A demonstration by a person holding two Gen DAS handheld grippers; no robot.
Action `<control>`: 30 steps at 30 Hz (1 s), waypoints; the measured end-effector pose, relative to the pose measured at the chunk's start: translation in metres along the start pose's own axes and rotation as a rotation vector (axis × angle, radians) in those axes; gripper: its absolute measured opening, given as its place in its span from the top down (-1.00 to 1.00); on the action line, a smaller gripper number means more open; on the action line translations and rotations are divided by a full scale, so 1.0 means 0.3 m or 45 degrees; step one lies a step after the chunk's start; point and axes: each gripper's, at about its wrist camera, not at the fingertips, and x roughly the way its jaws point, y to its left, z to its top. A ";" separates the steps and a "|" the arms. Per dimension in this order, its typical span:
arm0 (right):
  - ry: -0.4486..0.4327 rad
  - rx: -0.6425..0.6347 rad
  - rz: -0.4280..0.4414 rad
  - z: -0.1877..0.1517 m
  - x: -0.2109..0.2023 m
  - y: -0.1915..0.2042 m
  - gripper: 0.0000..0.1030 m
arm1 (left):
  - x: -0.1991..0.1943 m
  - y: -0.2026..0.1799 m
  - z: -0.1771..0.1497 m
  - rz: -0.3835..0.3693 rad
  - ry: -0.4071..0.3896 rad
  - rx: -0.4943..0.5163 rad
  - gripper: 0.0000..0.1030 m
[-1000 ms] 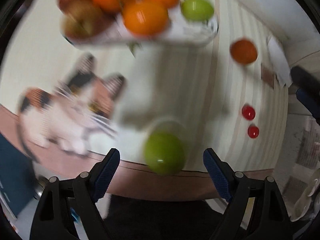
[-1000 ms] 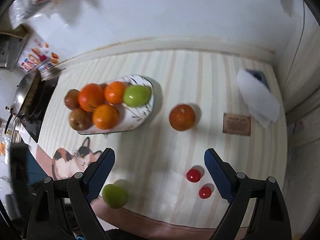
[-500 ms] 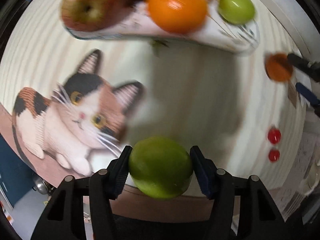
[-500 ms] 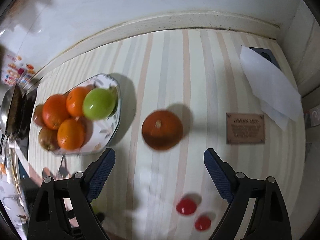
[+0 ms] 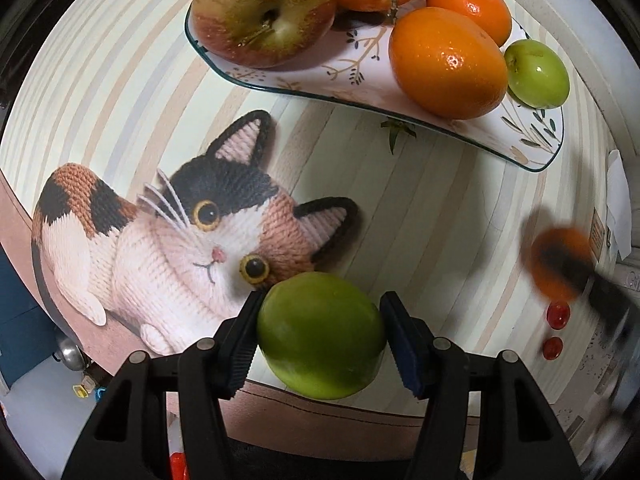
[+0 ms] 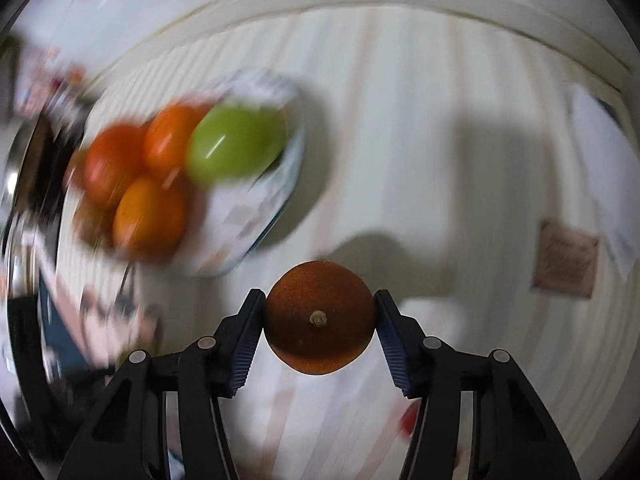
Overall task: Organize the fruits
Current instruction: 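Grasp the loose green apple with the left tool while the right tool grasps the orange, then carry the green apple and orange onto the plate and open both tools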
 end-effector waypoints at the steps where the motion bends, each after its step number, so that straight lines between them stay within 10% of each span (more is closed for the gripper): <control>1: 0.031 -0.034 0.014 -0.035 0.009 0.033 -0.12 | -0.003 0.006 0.002 -0.003 -0.001 0.000 -0.10; 15: 0.047 -0.044 0.037 -0.162 0.062 0.073 -0.12 | -0.093 0.006 0.081 -0.014 -0.047 0.037 -0.10; 30: -0.197 0.013 0.151 0.110 -0.144 0.057 -0.12 | -0.462 -0.200 0.419 -0.090 -0.239 0.235 -0.10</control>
